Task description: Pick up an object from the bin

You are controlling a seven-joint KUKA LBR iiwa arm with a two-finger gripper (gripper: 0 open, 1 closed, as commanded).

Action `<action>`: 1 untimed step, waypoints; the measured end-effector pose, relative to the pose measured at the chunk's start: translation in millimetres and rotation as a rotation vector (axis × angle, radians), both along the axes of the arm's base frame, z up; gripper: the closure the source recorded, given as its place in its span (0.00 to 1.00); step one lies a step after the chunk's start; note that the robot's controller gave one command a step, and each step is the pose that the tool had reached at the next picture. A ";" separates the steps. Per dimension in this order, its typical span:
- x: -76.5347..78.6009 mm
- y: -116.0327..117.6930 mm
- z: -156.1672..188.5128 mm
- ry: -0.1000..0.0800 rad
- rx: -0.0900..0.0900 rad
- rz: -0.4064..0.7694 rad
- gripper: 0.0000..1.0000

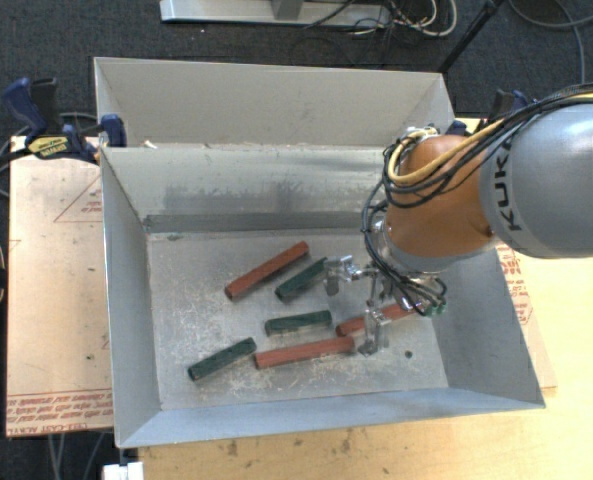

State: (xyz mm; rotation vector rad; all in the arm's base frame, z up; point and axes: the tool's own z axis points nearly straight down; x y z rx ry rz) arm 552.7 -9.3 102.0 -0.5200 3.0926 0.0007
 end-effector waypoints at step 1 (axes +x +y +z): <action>0.3 -29.5 -30.8 0.002 0.000 0.265 1.00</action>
Offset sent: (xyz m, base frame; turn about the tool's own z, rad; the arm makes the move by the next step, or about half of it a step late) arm 0.0000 0.0000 0.0000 0.0000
